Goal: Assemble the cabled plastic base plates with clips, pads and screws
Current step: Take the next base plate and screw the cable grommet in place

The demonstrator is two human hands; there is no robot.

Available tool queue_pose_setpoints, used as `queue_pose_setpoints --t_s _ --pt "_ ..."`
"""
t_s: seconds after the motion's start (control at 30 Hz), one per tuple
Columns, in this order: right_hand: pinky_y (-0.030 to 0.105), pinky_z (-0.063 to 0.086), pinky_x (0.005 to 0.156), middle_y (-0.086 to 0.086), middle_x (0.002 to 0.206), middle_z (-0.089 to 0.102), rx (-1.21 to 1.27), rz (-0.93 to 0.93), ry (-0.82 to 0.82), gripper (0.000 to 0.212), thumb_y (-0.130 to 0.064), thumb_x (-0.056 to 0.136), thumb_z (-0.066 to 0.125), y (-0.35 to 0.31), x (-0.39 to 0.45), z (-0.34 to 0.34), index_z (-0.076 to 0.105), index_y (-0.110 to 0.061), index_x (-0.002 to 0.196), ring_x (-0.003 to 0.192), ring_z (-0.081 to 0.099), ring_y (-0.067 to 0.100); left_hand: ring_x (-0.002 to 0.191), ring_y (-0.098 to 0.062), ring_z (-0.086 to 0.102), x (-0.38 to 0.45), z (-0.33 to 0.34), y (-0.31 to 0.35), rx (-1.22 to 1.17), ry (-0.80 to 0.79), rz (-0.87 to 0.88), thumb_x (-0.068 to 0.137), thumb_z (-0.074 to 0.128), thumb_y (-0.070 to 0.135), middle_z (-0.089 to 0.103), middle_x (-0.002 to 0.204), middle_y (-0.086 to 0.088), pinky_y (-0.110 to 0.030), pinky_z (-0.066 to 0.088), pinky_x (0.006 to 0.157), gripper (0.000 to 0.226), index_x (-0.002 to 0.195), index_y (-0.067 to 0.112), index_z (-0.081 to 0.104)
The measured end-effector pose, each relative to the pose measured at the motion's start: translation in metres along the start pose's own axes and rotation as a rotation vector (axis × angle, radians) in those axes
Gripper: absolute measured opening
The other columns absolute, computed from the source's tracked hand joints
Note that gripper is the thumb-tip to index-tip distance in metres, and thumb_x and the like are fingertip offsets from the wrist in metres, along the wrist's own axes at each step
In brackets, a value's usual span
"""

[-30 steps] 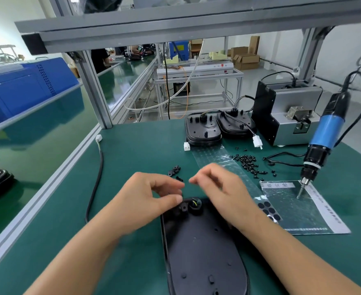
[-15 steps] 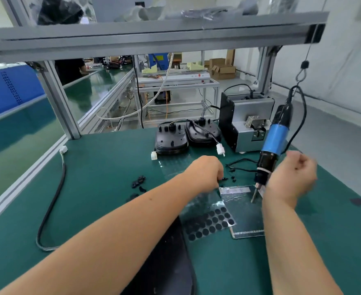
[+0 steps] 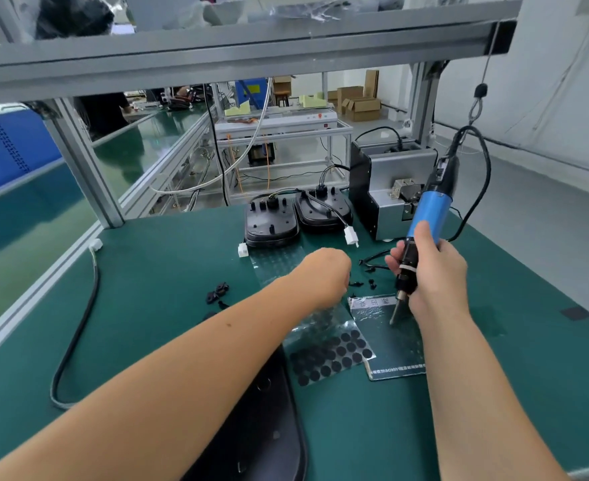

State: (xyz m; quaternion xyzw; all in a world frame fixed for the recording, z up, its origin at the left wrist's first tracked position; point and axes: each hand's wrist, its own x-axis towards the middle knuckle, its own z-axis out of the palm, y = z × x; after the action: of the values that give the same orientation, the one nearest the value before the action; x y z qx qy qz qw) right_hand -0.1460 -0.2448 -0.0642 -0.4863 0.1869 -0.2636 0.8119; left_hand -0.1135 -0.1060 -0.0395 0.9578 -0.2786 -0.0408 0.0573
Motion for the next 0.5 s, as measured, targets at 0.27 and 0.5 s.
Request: queue_pose_setpoints --t_s 0.27,0.5 --pt "0.025 0.049 0.052 0.009 0.073 0.068 0.32 0.017 -0.25 0.016 -0.02 0.09 0.06 -0.01 -0.024 0.017 0.049 -0.011 0.096 0.054 0.055 0.014 0.085 -0.013 0.057 -0.016 -0.01 -0.02 -0.216 0.144 -0.046 0.087 0.057 0.004 0.061 0.085 0.006 -0.02 0.045 0.075 0.015 0.092 0.01 0.069" --pt "0.023 0.047 0.05 0.008 0.071 0.064 0.374 0.049 -0.312 0.017 -0.024 0.092 0.059 -0.014 -0.037 0.018 0.053 -0.013 0.104 0.051 0.053 0.013 0.089 -0.016 0.062 -0.012 -0.003 -0.016 -0.337 0.152 -0.089 0.089 0.06 0.006 0.069 0.1 -0.002 -0.021 0.049 0.073 0.015 0.096 0.011 0.072"
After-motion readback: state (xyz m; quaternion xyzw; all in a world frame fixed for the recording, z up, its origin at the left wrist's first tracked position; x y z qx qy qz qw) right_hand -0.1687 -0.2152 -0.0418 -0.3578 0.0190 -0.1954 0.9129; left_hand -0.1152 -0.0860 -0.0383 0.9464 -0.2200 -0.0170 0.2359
